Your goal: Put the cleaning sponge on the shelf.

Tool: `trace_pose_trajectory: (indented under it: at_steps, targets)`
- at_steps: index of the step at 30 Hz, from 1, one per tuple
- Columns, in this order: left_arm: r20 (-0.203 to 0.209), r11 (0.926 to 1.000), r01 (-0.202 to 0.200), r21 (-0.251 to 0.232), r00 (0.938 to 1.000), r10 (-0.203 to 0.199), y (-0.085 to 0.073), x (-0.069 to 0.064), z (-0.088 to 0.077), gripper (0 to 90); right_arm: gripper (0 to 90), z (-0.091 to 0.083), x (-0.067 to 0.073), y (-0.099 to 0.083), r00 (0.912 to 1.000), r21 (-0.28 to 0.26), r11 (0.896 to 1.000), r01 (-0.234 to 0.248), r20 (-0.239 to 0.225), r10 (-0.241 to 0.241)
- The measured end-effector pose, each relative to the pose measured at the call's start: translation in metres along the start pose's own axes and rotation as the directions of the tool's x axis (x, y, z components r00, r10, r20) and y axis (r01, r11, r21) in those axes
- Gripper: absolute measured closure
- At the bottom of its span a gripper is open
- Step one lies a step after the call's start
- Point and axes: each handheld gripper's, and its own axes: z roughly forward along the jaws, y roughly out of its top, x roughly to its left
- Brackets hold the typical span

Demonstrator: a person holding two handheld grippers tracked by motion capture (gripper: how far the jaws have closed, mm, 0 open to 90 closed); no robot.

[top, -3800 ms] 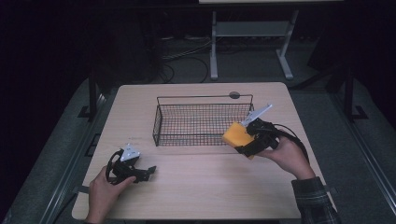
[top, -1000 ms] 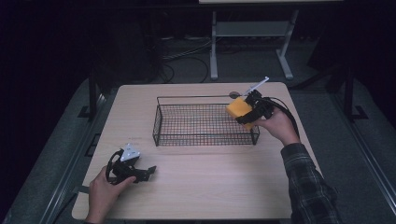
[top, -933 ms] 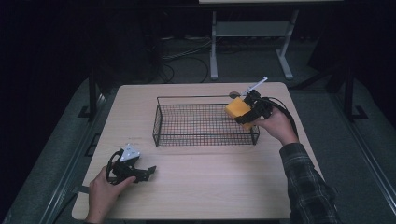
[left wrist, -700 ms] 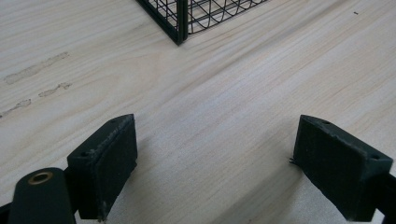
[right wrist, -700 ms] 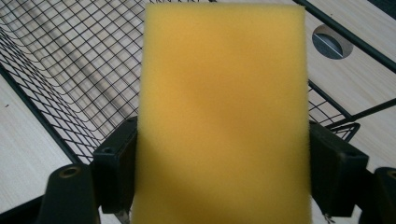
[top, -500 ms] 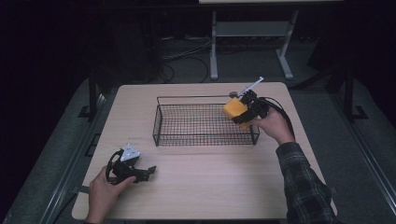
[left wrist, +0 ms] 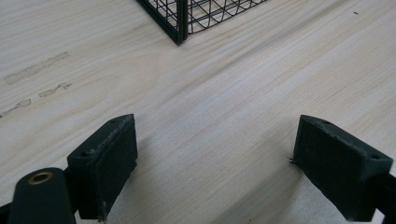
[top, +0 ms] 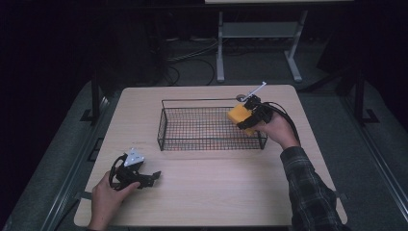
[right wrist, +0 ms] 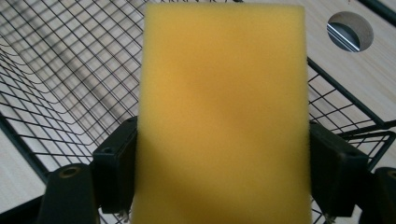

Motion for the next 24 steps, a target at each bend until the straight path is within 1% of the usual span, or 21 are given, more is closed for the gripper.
trace_pose_trajectory:
  at_steps: [3, 7, 17, 24]
  targets:
    - [0.000, 1.0000, 0.000, 0.000, 1.0000, 0.000, 0.000, 0.000, 0.000, 12.8, 22.8, 0.003, 0.000, 0.000, 1.0000, 0.006, 1.000, -0.005, -0.001, 0.005]
    - [0.000, 1.0000, 0.000, 0.000, 1.0000, 0.000, 0.000, 0.000, 0.000, 12.8, 22.7, 0.011, -0.001, -0.003, 1.0000, 0.027, 1.000, -0.004, 0.002, 0.004]
    - [0.000, 1.0000, 0.000, 0.000, 1.0000, 0.000, 0.000, 0.000, 0.000, 12.8, 22.6, 0.023, -0.001, -0.007, 0.9999, 0.057, 0.998, -0.007, -0.010, 0.008]
    - [0.000, 1.0000, 0.000, 0.000, 1.0000, 0.000, 0.000, 0.000, 0.000, 12.8, 22.5, 0.028, -0.001, -0.010, 0.9998, 0.065, 0.998, -0.003, -0.020, 0.004]
